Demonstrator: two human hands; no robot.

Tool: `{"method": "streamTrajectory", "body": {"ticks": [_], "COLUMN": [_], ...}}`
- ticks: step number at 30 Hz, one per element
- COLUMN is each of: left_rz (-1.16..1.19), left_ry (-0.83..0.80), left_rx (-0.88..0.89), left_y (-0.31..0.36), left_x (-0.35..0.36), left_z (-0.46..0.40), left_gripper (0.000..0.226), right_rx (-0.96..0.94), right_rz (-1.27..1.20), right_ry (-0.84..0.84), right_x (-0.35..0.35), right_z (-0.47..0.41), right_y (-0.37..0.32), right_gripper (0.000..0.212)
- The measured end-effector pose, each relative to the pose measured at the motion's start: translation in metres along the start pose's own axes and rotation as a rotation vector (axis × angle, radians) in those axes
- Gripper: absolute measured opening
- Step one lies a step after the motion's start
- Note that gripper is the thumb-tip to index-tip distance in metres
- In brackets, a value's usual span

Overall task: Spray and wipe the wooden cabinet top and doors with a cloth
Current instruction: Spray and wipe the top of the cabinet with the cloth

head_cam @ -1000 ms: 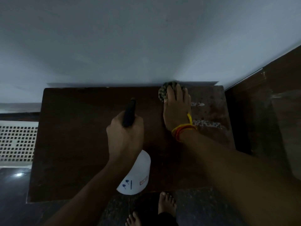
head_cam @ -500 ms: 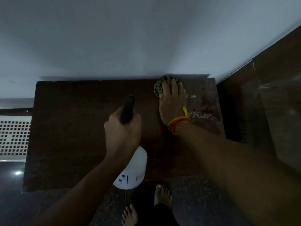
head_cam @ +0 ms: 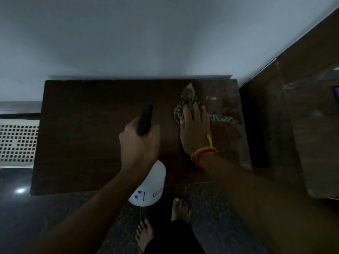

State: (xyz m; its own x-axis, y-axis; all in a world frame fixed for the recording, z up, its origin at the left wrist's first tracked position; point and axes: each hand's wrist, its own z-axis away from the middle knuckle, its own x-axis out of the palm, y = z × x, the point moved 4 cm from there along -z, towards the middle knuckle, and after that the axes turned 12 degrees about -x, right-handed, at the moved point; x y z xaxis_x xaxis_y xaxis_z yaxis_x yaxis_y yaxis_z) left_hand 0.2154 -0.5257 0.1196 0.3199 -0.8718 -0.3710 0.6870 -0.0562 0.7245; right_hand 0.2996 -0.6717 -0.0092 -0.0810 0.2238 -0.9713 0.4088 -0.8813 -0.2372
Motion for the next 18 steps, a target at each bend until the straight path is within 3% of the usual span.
{"method": "streamTrajectory", "body": {"ticks": [10,18], "left_rz": [-0.011,-0.009], "left_ry": [0.001,0.002], "left_rx": [0.077,0.113], "left_y": [-0.015,-0.027], "left_x": [-0.005,-0.001], "left_z": [0.026,0.042], "left_gripper": [0.022,0.015], "right_rx": [0.010,0.047], "right_rz": [-0.014,0.022], "right_ry": [-0.030,-0.070], "right_x": [-0.002,0.003], "right_z": [0.016,0.103], "right_y": [-0.001,-0.035], "right_gripper": [0.047,0.048]}}
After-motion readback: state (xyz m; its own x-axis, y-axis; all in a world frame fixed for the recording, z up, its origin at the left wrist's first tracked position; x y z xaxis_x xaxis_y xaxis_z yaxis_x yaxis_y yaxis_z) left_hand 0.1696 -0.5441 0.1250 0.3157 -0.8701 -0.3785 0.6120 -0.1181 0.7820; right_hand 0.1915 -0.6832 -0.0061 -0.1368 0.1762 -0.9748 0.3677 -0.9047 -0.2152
